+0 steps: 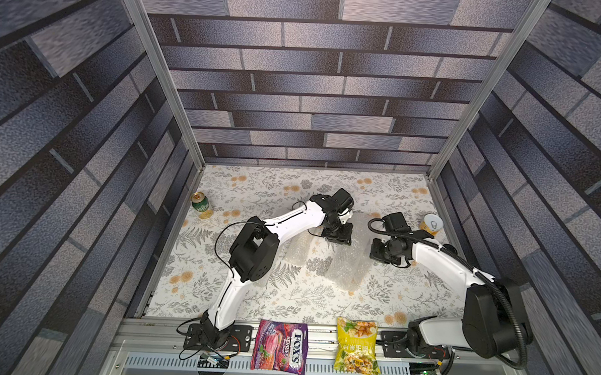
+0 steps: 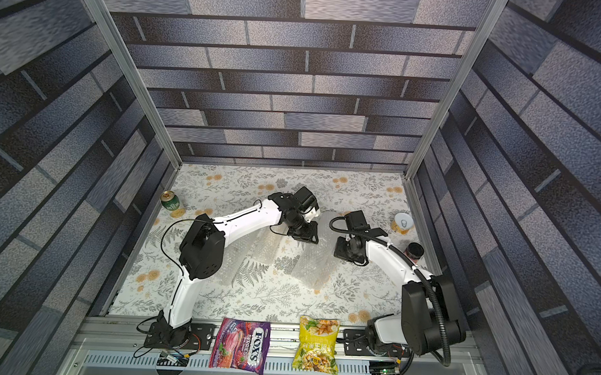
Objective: Unwrap the vase from the bubble wrap
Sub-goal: Unwrap the bubble wrap at the center of the board.
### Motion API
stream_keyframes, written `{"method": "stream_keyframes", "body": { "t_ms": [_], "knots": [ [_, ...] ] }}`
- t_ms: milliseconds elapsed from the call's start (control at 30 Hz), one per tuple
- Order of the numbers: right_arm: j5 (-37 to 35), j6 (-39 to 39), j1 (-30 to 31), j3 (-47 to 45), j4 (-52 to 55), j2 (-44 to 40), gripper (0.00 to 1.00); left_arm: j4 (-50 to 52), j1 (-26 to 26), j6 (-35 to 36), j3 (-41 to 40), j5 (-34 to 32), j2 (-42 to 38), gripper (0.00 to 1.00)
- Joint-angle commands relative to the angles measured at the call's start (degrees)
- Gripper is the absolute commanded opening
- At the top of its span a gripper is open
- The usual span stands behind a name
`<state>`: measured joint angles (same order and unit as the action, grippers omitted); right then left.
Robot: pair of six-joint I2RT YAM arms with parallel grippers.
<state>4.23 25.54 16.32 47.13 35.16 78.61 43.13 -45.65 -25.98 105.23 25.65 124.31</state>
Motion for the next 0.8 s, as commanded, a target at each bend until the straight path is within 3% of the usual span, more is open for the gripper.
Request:
{"method": "stream_keyframes", "body": {
  "t_ms": [0,467,767],
  "knots": [
    [-3.71,-1.80,-1.67,2.45,2.74,-1.56,0.00,0.51,-0.32,-1.22,-2.97,0.34,1.45,0.35],
    [-8.34,-7.35,-4.87,6.33,7.72,-3.37,0.00,-5.15,0.00,-4.20,-3.35,3.84,0.00,0.40],
    [-10.60,-8.74,-5.97,7.45,9.41,-4.11,0.00,-12.30,1.48,-6.70,-8.72,5.99,-3.05,0.42]
  ]
}}
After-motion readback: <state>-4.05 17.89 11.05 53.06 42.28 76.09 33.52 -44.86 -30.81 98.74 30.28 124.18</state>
